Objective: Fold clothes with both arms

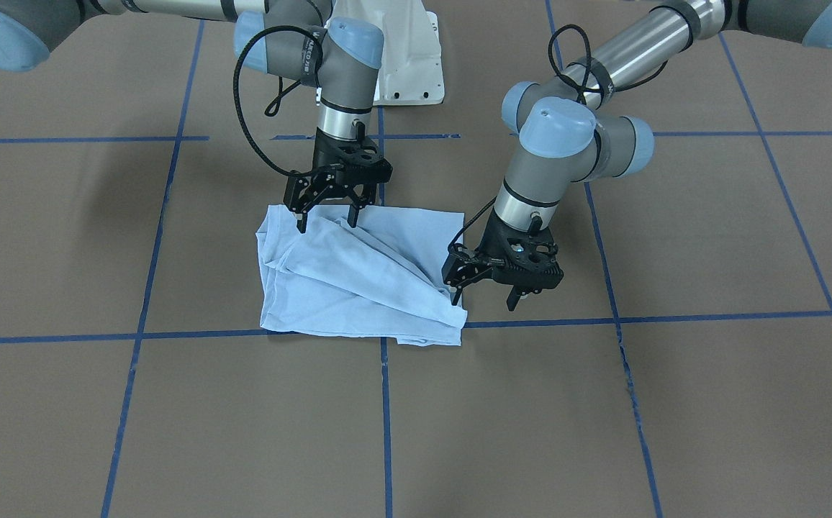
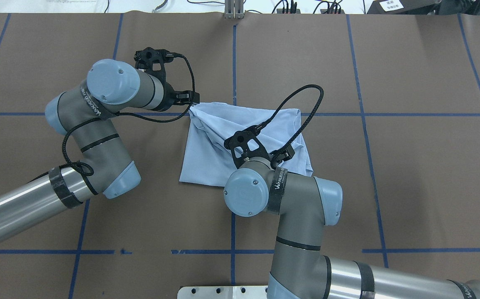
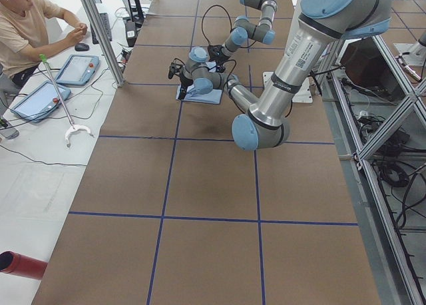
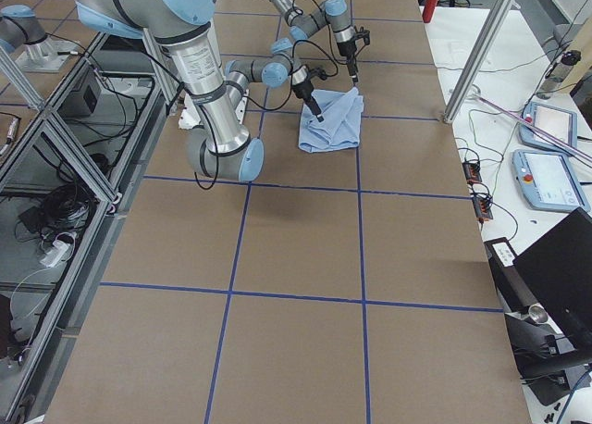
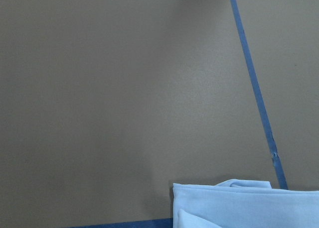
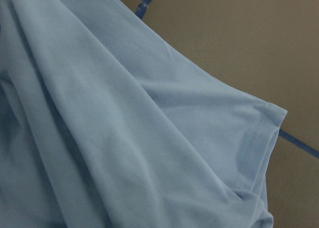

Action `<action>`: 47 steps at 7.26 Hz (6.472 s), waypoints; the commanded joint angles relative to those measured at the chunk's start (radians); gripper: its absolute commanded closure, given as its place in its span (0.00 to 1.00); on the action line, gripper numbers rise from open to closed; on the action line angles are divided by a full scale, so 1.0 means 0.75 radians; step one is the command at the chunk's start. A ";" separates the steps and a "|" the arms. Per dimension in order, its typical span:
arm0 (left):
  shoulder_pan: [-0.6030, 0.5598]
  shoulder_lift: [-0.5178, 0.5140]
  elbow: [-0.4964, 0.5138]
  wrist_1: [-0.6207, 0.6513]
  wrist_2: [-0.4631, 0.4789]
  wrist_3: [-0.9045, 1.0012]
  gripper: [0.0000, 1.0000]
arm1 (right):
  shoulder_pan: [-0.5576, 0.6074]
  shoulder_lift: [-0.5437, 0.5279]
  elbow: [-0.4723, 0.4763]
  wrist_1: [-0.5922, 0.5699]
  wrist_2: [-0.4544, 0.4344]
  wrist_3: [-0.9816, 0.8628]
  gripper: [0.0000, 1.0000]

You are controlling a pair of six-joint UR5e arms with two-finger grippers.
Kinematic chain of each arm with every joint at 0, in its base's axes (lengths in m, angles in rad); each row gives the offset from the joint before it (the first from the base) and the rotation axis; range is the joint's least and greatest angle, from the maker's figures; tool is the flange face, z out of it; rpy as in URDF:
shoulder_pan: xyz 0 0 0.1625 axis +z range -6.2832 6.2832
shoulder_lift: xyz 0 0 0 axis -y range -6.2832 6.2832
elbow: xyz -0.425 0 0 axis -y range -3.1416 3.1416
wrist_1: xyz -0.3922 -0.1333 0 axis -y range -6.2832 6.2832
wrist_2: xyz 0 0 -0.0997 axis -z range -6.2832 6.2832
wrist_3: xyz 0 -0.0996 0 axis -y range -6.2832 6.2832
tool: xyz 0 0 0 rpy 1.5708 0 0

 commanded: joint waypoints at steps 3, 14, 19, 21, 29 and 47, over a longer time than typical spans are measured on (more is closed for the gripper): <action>0.000 0.005 -0.007 0.000 0.000 -0.001 0.00 | -0.003 0.021 -0.039 -0.004 -0.033 -0.016 0.00; 0.002 0.017 -0.007 -0.002 0.000 -0.009 0.00 | -0.040 0.015 -0.049 0.007 -0.031 -0.004 0.00; 0.002 0.027 -0.018 -0.002 0.000 -0.011 0.00 | -0.038 0.023 -0.070 0.011 -0.056 -0.014 0.55; 0.002 0.027 -0.020 -0.002 0.000 -0.011 0.00 | -0.029 0.025 -0.064 0.009 -0.056 -0.016 0.82; 0.002 0.038 -0.020 -0.039 0.000 -0.013 0.00 | 0.199 0.082 -0.310 0.232 -0.054 -0.090 0.96; 0.002 0.054 -0.036 -0.045 -0.002 -0.013 0.00 | 0.014 0.039 -0.092 0.193 0.092 -0.076 0.30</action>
